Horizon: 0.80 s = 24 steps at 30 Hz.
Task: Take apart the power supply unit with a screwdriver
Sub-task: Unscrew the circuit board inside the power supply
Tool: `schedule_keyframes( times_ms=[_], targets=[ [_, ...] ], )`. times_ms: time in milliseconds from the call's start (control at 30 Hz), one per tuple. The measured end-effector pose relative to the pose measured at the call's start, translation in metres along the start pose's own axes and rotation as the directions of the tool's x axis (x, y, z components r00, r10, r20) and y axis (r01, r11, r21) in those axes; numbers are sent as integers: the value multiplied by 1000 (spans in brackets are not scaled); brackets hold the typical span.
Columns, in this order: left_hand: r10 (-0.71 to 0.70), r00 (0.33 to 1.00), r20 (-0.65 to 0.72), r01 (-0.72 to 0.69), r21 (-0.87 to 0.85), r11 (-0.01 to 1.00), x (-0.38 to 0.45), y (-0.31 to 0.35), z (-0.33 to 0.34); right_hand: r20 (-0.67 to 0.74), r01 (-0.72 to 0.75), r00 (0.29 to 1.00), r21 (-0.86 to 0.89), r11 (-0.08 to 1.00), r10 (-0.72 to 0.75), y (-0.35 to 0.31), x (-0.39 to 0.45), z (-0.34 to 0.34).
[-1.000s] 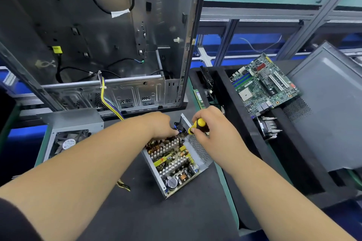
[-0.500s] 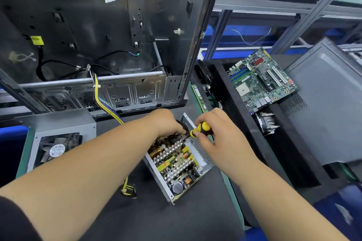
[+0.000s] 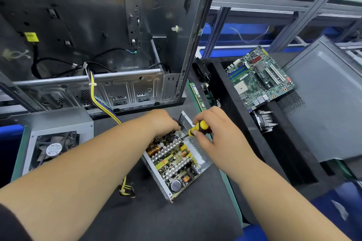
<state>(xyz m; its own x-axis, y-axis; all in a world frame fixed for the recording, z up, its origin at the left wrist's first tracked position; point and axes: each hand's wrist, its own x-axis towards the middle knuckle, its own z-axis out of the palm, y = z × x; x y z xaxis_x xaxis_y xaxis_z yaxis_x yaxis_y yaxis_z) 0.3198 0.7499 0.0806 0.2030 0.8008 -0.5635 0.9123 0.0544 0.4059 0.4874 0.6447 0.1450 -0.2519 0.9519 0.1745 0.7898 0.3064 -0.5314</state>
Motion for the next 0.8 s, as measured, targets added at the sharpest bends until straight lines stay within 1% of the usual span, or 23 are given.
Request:
schedule_keyframes(
  times_ms=[167,333,433,500,567,600,700,800],
  targets=[
    [9,1000,-13,-9,-11,1000,0,0,3,22,-13,1000,-22,1000,14,-3,1,-2],
    [15,999,-47,-15,6,1000,-5,2,5,147,57,988,-119,991,-40,-11,9,-6],
    [13,999,-42,-12,11,1000,-7,3,4,167,58,985,-151,987,-32,-13,18,-10],
    [13,1000,-25,-12,13,1000,-9,3,4,169,50,986,-227,972,-12,-14,26,-12],
    [11,1000,-20,-11,-3,1000,-10,4,3,203,42,979,-329,943,27,-12,35,-14],
    [9,1000,-21,-9,-20,1000,-10,4,2,216,46,976,-340,939,30,-12,38,-15],
    [3,1000,-12,-4,-64,998,-10,3,1,230,94,973,-262,961,-32,-10,41,-16],
    [0,1000,-6,0,-67,998,-11,4,1,246,141,966,-242,960,-80,-9,40,-19]
  ],
)
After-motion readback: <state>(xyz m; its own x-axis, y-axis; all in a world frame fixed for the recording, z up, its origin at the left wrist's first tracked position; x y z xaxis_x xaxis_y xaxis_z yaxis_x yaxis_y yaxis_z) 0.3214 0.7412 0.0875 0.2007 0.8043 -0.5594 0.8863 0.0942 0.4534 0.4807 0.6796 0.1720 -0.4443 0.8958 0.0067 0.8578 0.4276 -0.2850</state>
